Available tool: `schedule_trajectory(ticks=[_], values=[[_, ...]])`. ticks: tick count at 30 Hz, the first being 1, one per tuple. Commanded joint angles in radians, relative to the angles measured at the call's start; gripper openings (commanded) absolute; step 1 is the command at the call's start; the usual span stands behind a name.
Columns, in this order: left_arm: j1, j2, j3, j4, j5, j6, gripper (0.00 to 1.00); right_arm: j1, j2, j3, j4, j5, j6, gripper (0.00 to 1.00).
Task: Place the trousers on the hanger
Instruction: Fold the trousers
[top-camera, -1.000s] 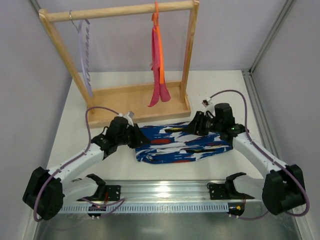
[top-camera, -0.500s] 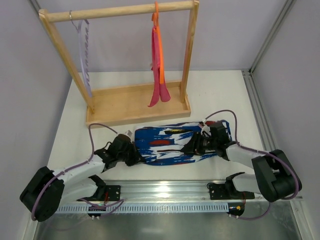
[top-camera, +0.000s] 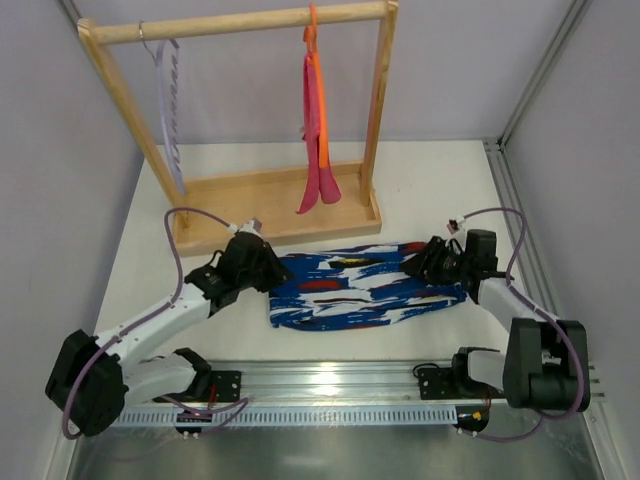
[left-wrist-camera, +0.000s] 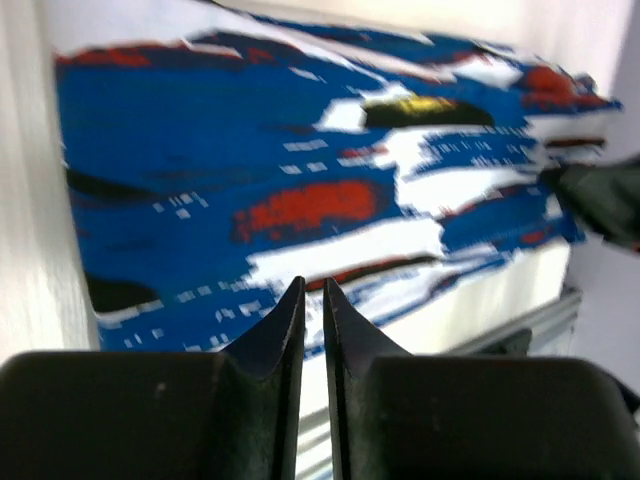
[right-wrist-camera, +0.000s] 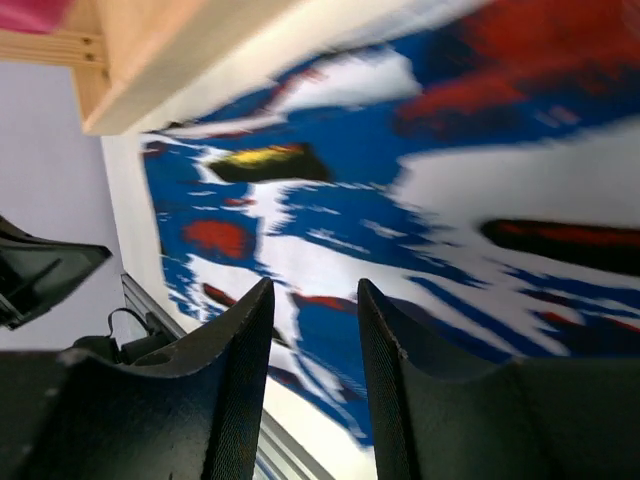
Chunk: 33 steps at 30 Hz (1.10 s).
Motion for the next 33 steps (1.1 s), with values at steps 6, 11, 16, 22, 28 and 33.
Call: schedule_trajectory(ticks=[6,11,16,22,28,33], values=[[0.093,0.238,-0.079,0.041,-0.152,-0.02,0.06,-0.112,0.215,-0.174,0.182,-0.027,0.017,0.42],[0.104,0.246,-0.111,-0.003,-0.212,-0.017,0.04,-0.109,-0.006,-0.114,-0.034,0.047,0.018,0.42],[0.104,0.128,-0.15,-0.034,-0.211,-0.051,0.04,-0.093,-0.202,-0.057,-0.226,0.099,0.105,0.4],[0.102,-0.026,-0.228,-0.103,-0.183,-0.096,0.04,-0.095,-0.314,-0.183,-0.271,0.3,0.216,0.19],[0.102,-0.239,-0.236,-0.14,-0.148,-0.073,0.09,-0.096,-0.236,-0.157,-0.294,0.418,0.215,0.17],[0.101,-0.246,-0.141,0.012,0.041,-0.005,0.22,-0.096,-0.231,-0.004,-0.372,0.389,0.107,0.18]])
